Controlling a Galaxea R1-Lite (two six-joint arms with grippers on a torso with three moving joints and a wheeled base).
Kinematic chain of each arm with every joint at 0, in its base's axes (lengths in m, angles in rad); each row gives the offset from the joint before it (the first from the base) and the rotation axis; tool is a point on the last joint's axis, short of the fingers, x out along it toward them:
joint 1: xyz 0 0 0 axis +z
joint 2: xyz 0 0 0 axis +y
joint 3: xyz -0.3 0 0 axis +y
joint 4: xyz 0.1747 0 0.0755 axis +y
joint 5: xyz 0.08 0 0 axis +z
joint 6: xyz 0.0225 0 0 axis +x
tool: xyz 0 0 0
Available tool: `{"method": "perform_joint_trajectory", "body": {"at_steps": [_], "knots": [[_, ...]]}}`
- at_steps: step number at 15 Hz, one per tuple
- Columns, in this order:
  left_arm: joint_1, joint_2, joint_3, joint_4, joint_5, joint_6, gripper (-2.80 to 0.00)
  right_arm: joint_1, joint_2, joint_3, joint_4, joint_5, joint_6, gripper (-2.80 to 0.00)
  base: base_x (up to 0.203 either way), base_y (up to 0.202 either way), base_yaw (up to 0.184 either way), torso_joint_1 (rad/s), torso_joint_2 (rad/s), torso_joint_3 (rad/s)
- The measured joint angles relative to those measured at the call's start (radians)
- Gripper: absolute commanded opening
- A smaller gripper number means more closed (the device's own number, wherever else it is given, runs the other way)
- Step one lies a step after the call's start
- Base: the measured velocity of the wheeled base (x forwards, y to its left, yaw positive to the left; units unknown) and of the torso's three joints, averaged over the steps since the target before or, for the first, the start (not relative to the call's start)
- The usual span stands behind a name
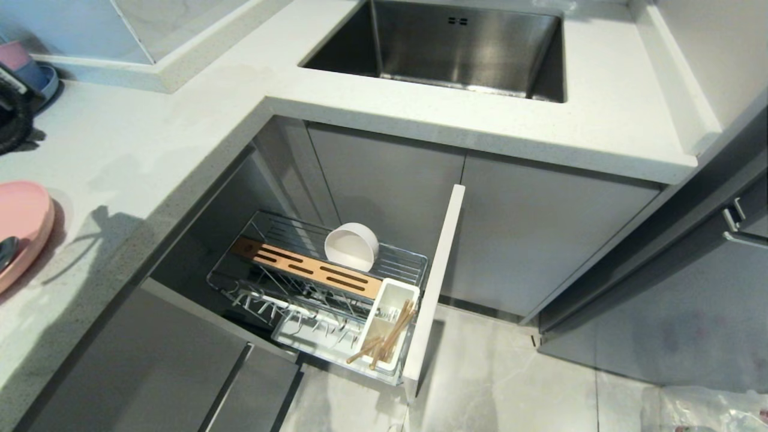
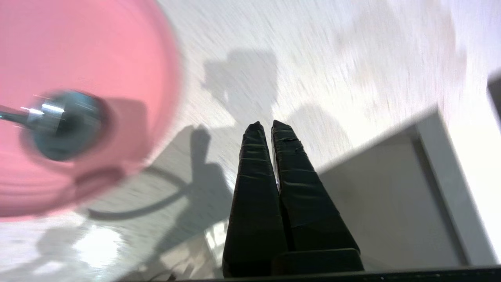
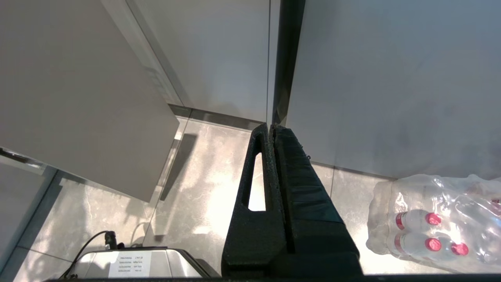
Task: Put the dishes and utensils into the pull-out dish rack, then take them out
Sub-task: Pick up the spoon and place it in the cupboard
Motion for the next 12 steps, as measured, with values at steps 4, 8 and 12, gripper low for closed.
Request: {"method": "perform_joint_trajectory", "body": {"at_steps": [4, 8, 12], "knots": [[0.199, -0.048, -0.006, 0.028, 0.01, -0.033, -2.8, 0.0, 0.0, 0.0, 0.0, 0.0, 0.0, -2.8, 0.0, 0.0, 0.0, 0.0, 0.0, 0.0], [0.366, -0.074, 0.049, 0.126, -0.014, -0.165, -2.8, 0.0, 0.0, 0.0, 0.0, 0.0, 0.0, -2.8, 0.0, 0.0, 0.0, 0.0, 0.0, 0.0], [0.43, -0.112, 0.143, 0.234, -0.075, -0.305, -2.8, 0.0, 0.0, 0.0, 0.0, 0.0, 0.0, -2.8, 0.0, 0.0, 0.0, 0.0, 0.0, 0.0]]}}
